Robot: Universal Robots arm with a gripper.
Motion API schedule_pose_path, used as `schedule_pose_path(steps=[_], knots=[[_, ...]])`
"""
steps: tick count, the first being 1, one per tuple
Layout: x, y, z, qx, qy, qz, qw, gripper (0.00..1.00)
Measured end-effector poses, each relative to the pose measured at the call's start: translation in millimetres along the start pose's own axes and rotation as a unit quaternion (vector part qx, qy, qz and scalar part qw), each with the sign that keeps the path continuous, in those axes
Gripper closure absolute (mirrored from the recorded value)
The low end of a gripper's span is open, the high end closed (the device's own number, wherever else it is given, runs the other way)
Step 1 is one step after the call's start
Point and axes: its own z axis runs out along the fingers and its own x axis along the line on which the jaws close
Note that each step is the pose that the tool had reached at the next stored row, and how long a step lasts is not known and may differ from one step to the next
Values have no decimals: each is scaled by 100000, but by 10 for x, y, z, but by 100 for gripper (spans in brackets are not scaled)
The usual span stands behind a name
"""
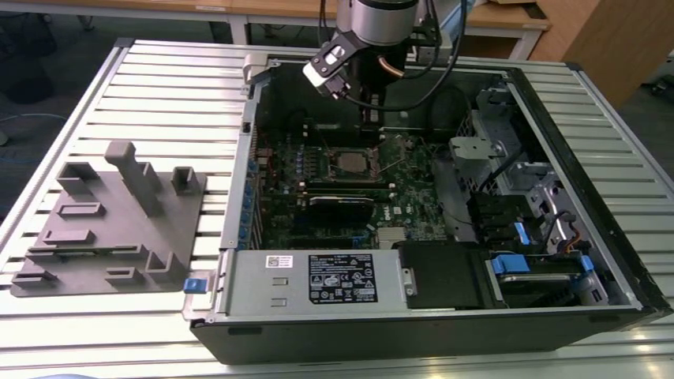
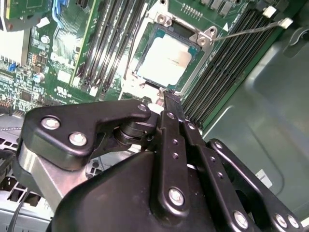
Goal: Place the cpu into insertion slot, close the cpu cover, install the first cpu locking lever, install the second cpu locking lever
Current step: 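Close the cpu cover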
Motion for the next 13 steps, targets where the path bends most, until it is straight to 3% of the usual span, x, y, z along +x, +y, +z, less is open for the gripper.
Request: schedule_pose_path(steps=[13], knots=[[2, 5, -54, 116, 0, 2, 100000, 89]])
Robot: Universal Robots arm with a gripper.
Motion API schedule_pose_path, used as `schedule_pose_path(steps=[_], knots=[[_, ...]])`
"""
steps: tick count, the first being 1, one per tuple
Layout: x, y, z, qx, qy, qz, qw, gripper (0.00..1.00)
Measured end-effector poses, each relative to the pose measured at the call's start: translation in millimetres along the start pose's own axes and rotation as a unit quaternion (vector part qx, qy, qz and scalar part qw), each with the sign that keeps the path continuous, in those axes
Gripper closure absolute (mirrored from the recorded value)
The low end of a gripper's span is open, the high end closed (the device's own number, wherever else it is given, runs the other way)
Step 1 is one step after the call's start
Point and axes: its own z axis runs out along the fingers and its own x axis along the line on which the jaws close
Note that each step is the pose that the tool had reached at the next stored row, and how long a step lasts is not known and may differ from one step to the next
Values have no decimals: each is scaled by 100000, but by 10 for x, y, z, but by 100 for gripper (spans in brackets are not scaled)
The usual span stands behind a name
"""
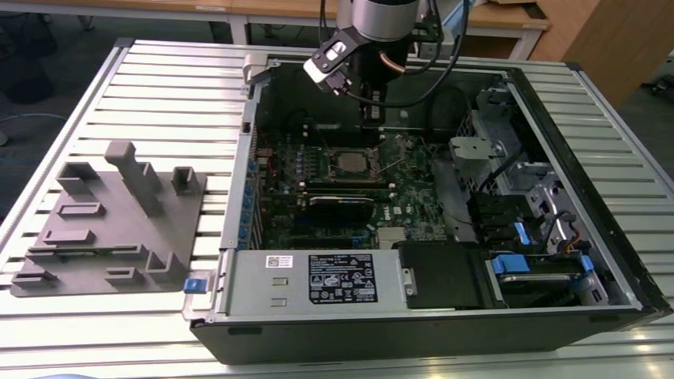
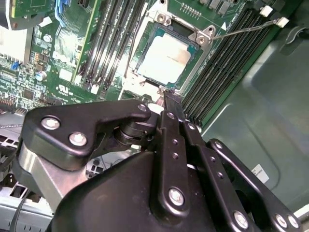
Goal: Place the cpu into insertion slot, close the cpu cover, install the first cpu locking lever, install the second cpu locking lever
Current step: 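Close the cpu cover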
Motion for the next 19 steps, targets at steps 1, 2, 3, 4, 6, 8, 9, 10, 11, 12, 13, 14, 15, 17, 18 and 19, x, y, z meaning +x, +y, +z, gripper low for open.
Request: schedule_pose_path(steps=[1, 2, 3, 4, 6, 8, 9, 10, 11, 12, 13, 14, 15, 17, 18, 19], knots=[[0, 3, -1, 5, -7, -9, 100000, 89], [0, 7, -1, 7, -11, -4, 100000, 89], [1, 16, 0, 8, -13, 2, 100000, 89], [2, 28, 0, 9, -16, 0, 100000, 89], [3, 52, 3, 4, -9, 0, 100000, 89], [4, 74, 6, 3, -8, 0, 100000, 89], [5, 86, 7, 5, -8, 0, 100000, 89], [6, 98, 8, 3, -9, 2, 100000, 89], [7, 113, 10, 4, -10, 2, 100000, 89], [8, 130, 12, 4, -8, 6, 100000, 89], [9, 148, 14, 2, -8, 3, 100000, 89], [10, 165, 16, 4, -9, 3, 100000, 89], [12, 182, 18, 4, -6, 0, 100000, 89], [14, 217, 22, 2, -9, 2, 100000, 89], [16, 236, 24, 2, -6, 4, 100000, 89], [17, 255, 25, 5, -10, 3, 100000, 89]])
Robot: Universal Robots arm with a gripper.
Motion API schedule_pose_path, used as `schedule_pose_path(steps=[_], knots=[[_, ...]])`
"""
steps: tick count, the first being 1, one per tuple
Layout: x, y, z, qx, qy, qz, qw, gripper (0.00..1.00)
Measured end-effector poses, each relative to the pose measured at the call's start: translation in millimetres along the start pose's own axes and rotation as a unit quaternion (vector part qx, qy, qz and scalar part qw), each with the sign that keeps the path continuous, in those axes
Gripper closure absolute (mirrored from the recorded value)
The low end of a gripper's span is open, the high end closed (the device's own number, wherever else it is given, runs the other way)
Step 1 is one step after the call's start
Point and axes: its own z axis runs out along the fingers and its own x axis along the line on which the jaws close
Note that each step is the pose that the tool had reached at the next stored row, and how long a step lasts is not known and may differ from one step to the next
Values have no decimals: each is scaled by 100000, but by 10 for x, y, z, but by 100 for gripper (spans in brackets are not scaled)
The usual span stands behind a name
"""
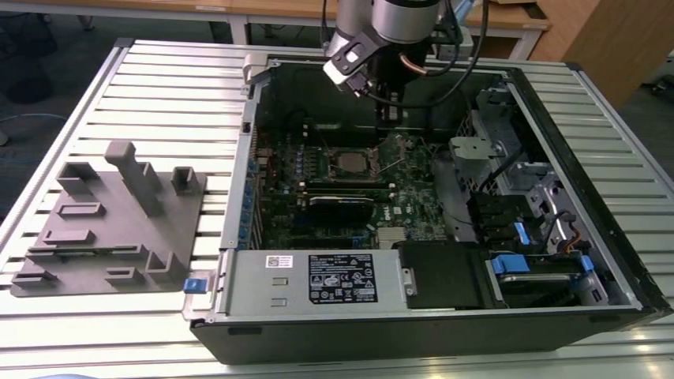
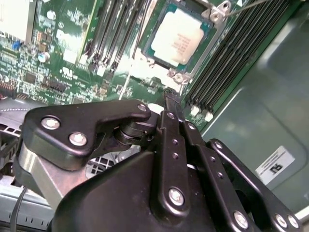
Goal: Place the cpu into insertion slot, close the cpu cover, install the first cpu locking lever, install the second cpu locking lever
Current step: 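Close the cpu cover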
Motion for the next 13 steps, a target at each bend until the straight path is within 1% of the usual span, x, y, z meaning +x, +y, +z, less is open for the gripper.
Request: schedule_pose_path(steps=[13], knots=[[21, 276, 31, 0, -2, -1, 100000, 89]])
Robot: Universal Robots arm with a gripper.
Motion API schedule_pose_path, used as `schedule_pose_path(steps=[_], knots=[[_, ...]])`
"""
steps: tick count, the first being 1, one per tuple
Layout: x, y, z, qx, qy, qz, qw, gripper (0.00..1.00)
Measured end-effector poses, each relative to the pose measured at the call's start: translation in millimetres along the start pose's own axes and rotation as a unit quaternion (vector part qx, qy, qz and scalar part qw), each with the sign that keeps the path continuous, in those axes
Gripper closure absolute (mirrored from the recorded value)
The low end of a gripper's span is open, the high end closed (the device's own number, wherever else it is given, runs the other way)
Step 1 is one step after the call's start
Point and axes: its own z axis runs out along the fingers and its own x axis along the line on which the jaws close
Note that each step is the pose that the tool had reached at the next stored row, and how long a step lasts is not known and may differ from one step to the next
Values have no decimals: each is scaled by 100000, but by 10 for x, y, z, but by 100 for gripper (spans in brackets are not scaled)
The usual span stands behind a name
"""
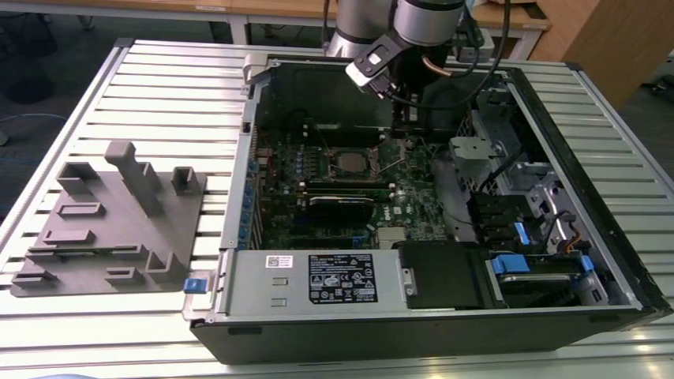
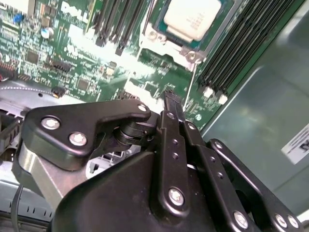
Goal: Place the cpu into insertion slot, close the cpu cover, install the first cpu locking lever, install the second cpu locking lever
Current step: 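Close the cpu cover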
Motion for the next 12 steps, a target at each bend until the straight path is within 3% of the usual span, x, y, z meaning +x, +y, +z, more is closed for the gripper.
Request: schedule_pose_path(steps=[12], knots=[[35, 203, 25, 1, 3, 2, 100000, 89]])
